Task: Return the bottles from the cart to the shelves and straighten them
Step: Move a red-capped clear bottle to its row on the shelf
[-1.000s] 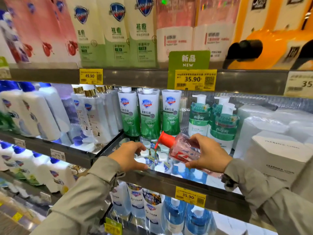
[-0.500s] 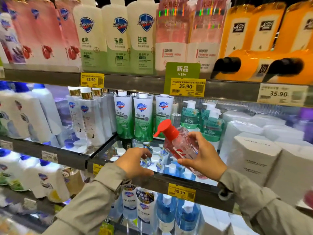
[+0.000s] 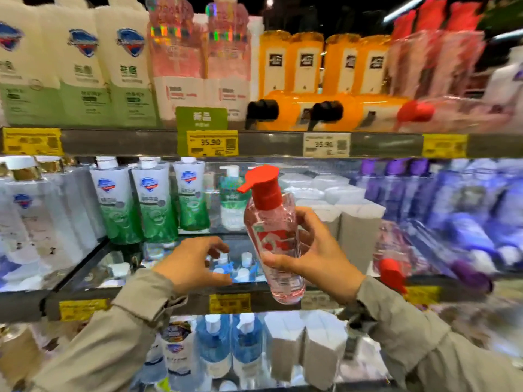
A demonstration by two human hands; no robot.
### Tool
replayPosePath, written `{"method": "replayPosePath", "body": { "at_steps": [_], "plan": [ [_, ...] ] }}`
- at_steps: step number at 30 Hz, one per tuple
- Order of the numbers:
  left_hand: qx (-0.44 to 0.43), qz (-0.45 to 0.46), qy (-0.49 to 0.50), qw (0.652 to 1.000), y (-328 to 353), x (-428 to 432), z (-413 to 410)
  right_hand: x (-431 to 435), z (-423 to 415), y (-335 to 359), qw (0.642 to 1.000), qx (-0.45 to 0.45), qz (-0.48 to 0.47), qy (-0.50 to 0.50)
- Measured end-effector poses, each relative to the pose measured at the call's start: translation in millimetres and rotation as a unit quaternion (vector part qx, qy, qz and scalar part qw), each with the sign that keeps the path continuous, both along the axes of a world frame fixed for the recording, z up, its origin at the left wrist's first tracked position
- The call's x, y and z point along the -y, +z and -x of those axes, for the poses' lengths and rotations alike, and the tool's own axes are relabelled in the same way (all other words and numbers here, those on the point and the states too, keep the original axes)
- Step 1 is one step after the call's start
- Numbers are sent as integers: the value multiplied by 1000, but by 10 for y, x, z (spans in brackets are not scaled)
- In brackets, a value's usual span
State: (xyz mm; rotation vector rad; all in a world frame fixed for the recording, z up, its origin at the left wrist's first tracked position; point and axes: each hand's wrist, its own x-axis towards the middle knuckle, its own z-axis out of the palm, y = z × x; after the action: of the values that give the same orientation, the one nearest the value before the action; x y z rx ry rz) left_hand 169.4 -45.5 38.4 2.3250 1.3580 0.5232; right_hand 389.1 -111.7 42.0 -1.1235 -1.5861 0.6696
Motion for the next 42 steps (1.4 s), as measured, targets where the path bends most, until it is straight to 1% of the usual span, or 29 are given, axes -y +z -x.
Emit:
{"method": "replayPosePath", "body": {
  "at_steps": [3, 8, 13, 17, 20, 24, 27, 32, 36, 39, 42],
  "plan": [
    [-10, -5, -24, 1000, 16, 87, -193, 222, -227, -8, 999, -31, 20, -12],
    [-14, -10, -51, 999, 121, 236, -543, 555, -679, -40, 995, -87, 37, -5],
    [-47, -24, -80, 995, 202, 398, -1042, 737, -1208, -71, 995, -100, 25, -18],
    [-45, -28, -79, 995, 214, 575, -1623, 950, -1709, -30, 994, -104, 30, -10],
    [-84, -28, -93, 992, 263, 753, -2094, 1129, -2117, 35, 994, -104, 24, -12],
    [-69, -46, -84, 993, 311, 966, -2645, 1302, -2630, 94, 994, -104, 9, -22],
    [-66, -42, -77, 994, 322, 1082, -2992, 1416, -2988, 128, 993, -111, 5, -25],
    [-39, -38, -56, 997, 451, 1187, -3403, 1458, -3436, 291, 994, -109, -2, -6],
    [-51, -45, -62, 996, 748, 1233, -3661, 1340, -3666, 430, 992, -126, -22, -2],
    [-58, -67, -65, 994, 971, 1195, -3801, 1226, -3798, 527, 990, -137, -42, -2],
    [-48, -102, -73, 991, 1157, 1087, -3868, 1130, -3916, 651, 986, -155, -64, -6]
  ]
}}
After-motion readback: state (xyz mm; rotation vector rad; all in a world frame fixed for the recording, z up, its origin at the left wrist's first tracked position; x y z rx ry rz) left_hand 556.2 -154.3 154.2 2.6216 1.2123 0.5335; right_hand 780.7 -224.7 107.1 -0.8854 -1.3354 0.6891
